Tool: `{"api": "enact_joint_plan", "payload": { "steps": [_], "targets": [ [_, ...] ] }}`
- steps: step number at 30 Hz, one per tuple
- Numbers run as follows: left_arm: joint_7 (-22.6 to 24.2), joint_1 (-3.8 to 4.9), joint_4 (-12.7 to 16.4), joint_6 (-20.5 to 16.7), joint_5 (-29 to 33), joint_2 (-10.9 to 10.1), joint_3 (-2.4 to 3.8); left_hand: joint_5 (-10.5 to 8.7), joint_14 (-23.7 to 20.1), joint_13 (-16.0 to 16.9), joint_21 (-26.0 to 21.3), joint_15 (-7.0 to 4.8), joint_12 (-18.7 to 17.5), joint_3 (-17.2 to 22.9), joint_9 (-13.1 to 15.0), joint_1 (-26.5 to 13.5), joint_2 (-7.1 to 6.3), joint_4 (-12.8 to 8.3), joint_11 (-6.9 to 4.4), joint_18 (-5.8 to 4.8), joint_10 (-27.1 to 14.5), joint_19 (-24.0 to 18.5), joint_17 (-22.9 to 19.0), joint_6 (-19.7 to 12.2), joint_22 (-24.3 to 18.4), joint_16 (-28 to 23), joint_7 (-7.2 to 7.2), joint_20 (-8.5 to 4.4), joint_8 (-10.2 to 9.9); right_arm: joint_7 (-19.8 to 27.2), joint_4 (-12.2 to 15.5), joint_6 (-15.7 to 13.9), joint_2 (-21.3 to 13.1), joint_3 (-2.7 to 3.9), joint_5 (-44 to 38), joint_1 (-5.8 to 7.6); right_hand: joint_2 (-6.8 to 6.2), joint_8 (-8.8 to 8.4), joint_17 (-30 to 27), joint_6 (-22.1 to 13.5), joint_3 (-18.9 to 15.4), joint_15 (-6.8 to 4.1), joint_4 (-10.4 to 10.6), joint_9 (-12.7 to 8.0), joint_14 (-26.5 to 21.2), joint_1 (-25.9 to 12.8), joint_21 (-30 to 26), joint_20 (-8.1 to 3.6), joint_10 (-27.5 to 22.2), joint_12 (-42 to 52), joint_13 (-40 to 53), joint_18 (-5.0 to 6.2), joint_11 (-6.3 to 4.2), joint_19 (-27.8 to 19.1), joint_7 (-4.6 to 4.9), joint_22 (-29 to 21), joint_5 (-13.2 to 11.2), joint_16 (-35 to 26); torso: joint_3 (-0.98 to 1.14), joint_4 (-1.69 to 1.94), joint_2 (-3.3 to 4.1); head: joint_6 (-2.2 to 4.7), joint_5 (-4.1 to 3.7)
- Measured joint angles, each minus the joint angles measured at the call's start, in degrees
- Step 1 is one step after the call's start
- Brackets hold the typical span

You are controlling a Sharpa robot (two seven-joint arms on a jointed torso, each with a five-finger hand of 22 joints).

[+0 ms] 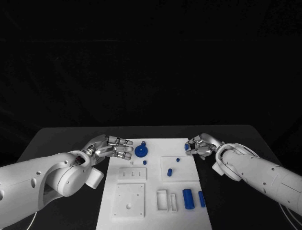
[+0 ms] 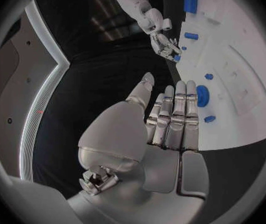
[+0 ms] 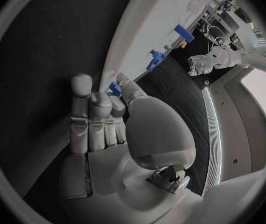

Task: Assemble the parts on the task board

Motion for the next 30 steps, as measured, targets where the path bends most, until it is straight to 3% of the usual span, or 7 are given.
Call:
{"api": "enact_joint_plan", "payload": {
  "steps": [6, 11, 30],
  "targets": [
    [0.0, -0.01, 0.0, 0.0, 0.0, 0.1, 0.00, 0.00, 0.0, 0.0, 0.0, 0.00, 0.0, 0.0, 0.0, 0.0, 0.00, 0.0, 0.00, 0.00, 0.0, 0.0, 0.0, 0.0, 0.0, 0.0, 0.02, 0.00, 0.0, -0.2, -0.2, -0.3, 0.3, 0.00, 0.0, 0.00, 0.93, 0.00, 0.0, 2.0, 4.1, 0.00, -1.8, 0.0, 0.0, 0.1, -0.4, 0.00, 0.1, 0.3, 0.2, -0.01, -0.01, 0.0, -0.01, 0.3, -3.1, 0.0, 0.04, -0.07, 0.01, 0.00, -0.04],
    [0.0, -0.01, -0.1, 0.1, 0.0, 0.1, -0.01, 0.00, 0.0, 0.0, 0.0, 0.00, 0.0, 0.0, 0.0, 0.0, 0.00, 0.0, 0.00, 0.00, 0.0, 0.0, 0.0, -0.4, 0.0, 0.0, 0.00, 0.00, 0.0, -0.5, -0.2, -0.6, 0.4, 0.02, 0.0, 0.03, 0.94, 0.00, 0.0, 2.0, 6.3, 0.00, -2.5, 0.0, 0.0, -0.4, -0.4, 0.00, 0.1, 0.3, 0.2, -0.02, -0.01, 0.0, -0.01, 0.6, -3.5, 0.0, 0.08, -0.09, 0.01, -0.08, -0.06],
    [0.1, -0.01, -0.3, 0.5, 0.0, 0.1, -0.01, 0.00, 0.0, 0.0, -0.3, 0.00, 0.0, 0.0, 0.0, 0.0, 0.00, 0.0, 0.20, 0.01, -0.2, 0.2, 0.0, -0.4, 0.0, 0.0, 0.00, 0.21, 0.0, -1.6, -0.2, -1.8, 0.7, 0.04, 0.0, 0.06, 0.34, 0.00, 0.0, 2.0, 4.3, 0.00, -1.3, 0.0, 0.0, -1.0, -0.6, 0.00, -0.1, 0.7, 0.3, -0.01, 0.20, 0.0, -0.03, 0.7, -3.3, 0.2, 0.15, -0.11, 0.03, 0.09, -0.09]
  ]
}}
